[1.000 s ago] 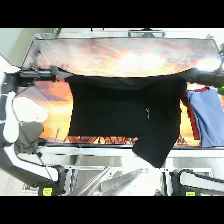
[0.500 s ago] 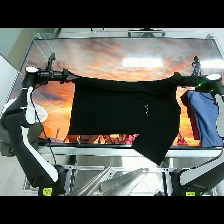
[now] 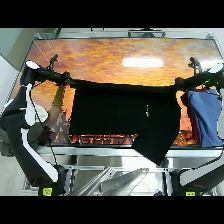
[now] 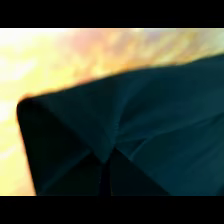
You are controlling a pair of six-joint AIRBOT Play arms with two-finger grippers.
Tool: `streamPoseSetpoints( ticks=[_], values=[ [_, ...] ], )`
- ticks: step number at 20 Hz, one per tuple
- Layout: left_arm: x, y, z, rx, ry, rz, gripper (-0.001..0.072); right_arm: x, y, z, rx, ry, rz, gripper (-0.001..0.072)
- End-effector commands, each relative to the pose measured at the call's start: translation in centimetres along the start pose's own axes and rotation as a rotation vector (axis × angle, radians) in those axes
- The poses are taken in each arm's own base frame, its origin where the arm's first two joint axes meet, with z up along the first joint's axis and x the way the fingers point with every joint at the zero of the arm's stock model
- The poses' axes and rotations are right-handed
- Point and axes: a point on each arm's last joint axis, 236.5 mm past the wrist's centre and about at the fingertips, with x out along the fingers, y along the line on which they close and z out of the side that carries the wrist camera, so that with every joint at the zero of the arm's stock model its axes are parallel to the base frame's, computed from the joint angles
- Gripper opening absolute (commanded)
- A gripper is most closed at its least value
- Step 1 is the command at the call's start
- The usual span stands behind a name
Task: Fold the shirts.
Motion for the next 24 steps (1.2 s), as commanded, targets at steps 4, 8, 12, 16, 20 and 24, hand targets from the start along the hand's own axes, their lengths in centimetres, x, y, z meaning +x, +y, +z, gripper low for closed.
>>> streamPoseSetpoints(
  ticks=[4,8,12,16,20,24],
  values=[
    [1.7,4.1,-3.0,0.072,0.156,0.362,0.0010,1.8,-3.0,-2.7,-0.048,0.115,-0.241,0.0023],
    [2.2,4.3,-3.7,0.118,0.208,0.450,0.0012,2.2,-3.0,-2.3,-0.032,0.103,-0.294,0.0024],
    [2.9,3.1,-3.9,0.123,0.218,0.423,0.0014,2.6,-2.1,-2.3,-0.032,0.104,-0.287,0.0025],
    [1.9,0.6,-5.6,0.102,0.282,0.353,0.0660,1.0,-1.3,-3.6,0.024,0.157,-0.280,0.0551],
    [-2.4,-0.7,-7.0,0.042,0.302,0.352,0.0684,-5.0,1.6,-1.2,-0.026,0.011,-0.292,0.0551],
    [-3.6,1.0,-13.9,-0.090,0.380,0.315,0.0684,-10.9,2.5,-3.6,-0.008,-0.033,-0.302,0.0481]
  ],
)
